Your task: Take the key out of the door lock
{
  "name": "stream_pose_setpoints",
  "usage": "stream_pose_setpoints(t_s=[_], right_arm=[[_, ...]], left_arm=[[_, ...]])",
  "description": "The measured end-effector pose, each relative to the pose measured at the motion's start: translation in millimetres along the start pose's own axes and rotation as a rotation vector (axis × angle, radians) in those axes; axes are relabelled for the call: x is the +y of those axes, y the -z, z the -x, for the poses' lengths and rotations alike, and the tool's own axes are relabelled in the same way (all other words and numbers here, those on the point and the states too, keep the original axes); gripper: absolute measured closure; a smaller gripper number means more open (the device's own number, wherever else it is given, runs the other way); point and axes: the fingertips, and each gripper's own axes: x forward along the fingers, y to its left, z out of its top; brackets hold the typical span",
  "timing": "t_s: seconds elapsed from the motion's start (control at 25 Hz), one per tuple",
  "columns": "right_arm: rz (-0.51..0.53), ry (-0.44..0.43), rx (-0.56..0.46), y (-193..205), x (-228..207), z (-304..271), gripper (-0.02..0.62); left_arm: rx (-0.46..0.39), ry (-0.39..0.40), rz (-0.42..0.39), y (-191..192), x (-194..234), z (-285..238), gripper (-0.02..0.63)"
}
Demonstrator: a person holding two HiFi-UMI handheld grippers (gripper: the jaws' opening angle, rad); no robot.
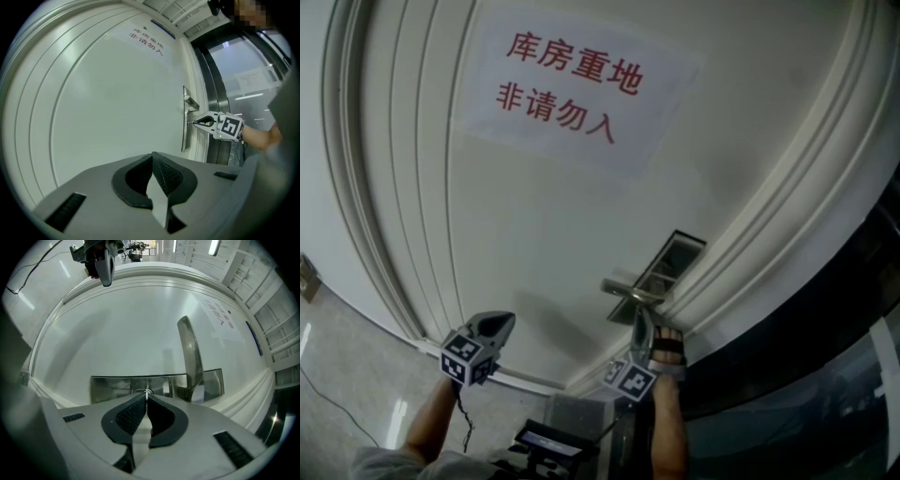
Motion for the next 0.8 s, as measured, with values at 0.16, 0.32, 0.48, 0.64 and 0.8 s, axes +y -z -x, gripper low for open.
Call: stream_pose_setpoints(t_s=[0.16,0.32,0.48,0.64,0.8], right_arm=[[-0.032,-0.01,-0.024,-6.4,-0.1,1.6,0.574],[-0.03,-0.012,-0.021,-6.3,1.0,2.1,0.574],[-0.017,-0.007,-0.028,-6.6,0.1,2.1,0.575],[0.002,-0.004,-0.02,-6.1,-0.2,2.5,0.575],[-0.01,-0.004,-0.023,-5.8,-0.1,7.2,0.575]], left_arm=[[-0.002,0.0,0.003,-0.6,1.2,0.7,0.598],[-0.001,0.0,0.003,0.2,2.5,2.6,0.598],[0.0,-0.006,0.003,1.9,4.4,4.9,0.598],[-0.002,-0.01,0.007,1.2,5.2,7.1,0.598],[-0.001,-0.008,0.004,1.6,5.2,7.7,0.598]])
